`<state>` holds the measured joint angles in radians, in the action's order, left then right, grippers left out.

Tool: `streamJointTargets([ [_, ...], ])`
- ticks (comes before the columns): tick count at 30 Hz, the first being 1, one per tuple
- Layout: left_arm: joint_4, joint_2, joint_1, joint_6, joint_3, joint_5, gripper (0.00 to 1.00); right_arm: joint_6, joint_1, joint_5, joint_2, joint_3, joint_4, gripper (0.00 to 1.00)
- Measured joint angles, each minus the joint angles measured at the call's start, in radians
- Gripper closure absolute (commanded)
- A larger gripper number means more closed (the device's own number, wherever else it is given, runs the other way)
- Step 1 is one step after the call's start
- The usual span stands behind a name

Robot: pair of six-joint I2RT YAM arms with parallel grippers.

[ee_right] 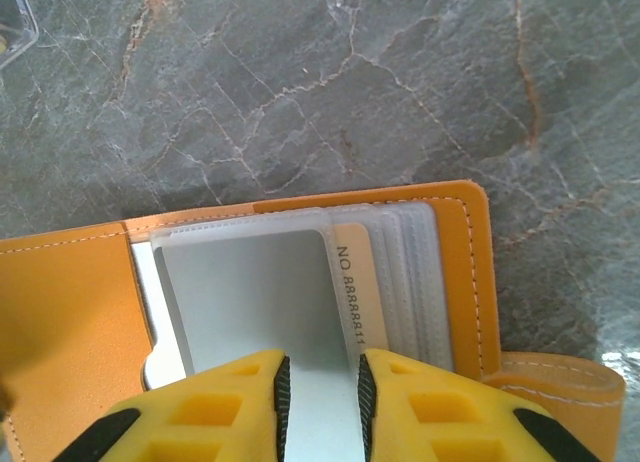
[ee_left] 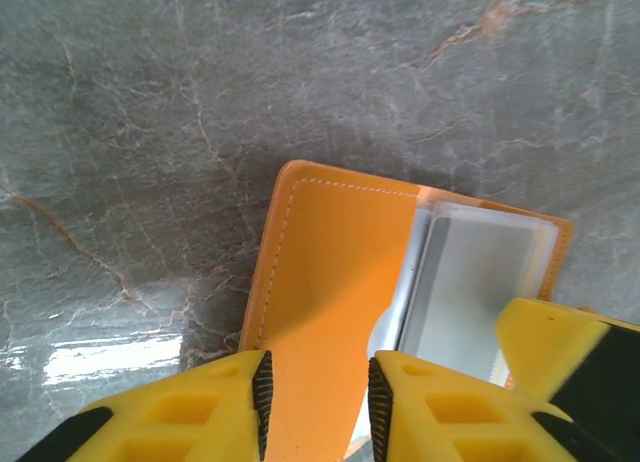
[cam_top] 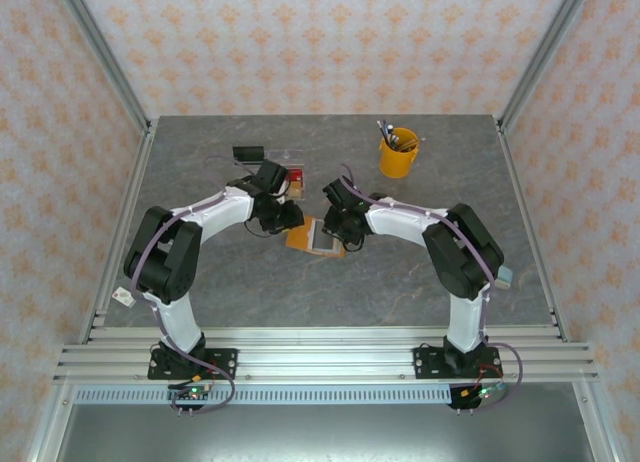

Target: Take the credit cards out of the card holder

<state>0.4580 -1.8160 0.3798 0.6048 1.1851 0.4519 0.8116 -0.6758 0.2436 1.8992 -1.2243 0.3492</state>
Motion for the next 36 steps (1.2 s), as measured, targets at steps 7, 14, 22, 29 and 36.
streamJointTargets([
  [7,0.014,-0.016,0.0,-0.004,0.0,-0.036,0.74,-0.001,0.0,-0.01,0.002,-0.006,0.018,0.72],
  [14,0.025,-0.016,0.0,-0.01,0.0,-0.06,0.81,-0.008,-0.003,-0.027,0.002,-0.008,0.028,0.72],
  [22,0.025,-0.02,0.0,-0.011,-0.002,-0.066,0.85,-0.023,-0.001,0.011,0.002,-0.008,0.013,0.72],
  [29,0.024,-0.022,0.0,-0.011,-0.008,-0.066,0.87,-0.019,0.005,0.185,-0.014,0.076,-0.178,0.72],
  [36,0.023,-0.022,0.0,-0.011,-0.012,-0.063,0.89,-0.019,0.007,0.278,-0.104,0.111,-0.309,0.72],
])
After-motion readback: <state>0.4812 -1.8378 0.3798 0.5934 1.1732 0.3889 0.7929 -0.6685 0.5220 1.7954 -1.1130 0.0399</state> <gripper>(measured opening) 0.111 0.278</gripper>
